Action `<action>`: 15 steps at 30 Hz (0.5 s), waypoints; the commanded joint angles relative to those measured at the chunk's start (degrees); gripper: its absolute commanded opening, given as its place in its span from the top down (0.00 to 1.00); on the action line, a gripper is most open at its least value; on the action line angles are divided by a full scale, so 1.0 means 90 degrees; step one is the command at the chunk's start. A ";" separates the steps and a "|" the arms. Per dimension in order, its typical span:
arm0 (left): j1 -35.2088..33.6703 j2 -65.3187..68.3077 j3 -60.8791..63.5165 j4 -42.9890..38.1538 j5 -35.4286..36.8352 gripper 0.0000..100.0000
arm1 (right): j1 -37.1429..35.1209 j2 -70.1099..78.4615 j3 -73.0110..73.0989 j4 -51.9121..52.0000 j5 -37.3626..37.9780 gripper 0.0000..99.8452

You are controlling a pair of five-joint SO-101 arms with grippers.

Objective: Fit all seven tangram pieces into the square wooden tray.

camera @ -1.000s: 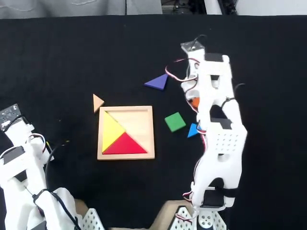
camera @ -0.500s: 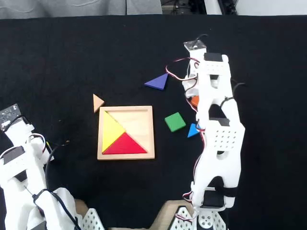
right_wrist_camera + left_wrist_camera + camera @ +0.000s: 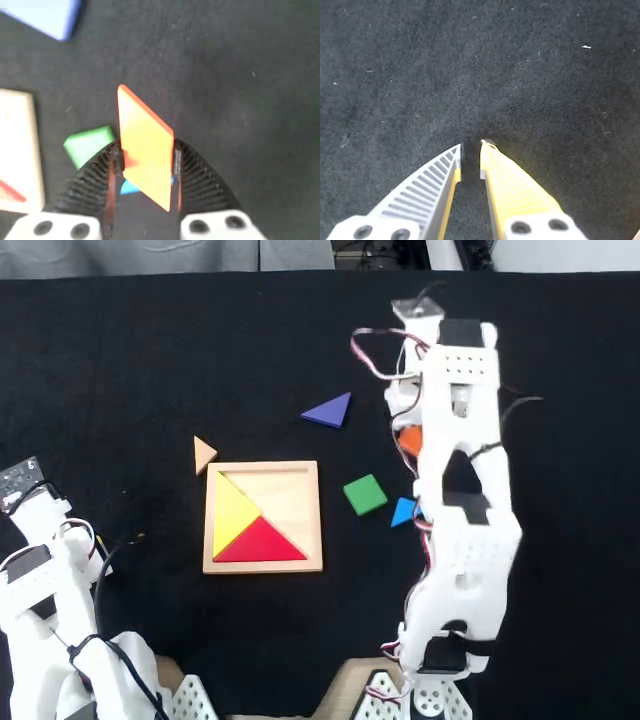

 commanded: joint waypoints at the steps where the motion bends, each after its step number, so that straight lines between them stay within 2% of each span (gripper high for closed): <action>1: 0.0063 -0.0117 -0.0015 -0.0078 -0.0039 0.92 | -0.0195 -0.1236 0.0171 0.0264 -0.0322 0.98; 9: 0.0063 -0.0117 -0.0015 -0.0078 -0.0039 0.92 | -0.1045 -0.3453 0.2662 -0.0107 -0.1426 0.98; 15: 0.0063 -0.0117 -0.0015 -0.0078 -0.0039 0.92 | -0.2110 -0.4508 0.4391 -0.0957 -0.2930 0.98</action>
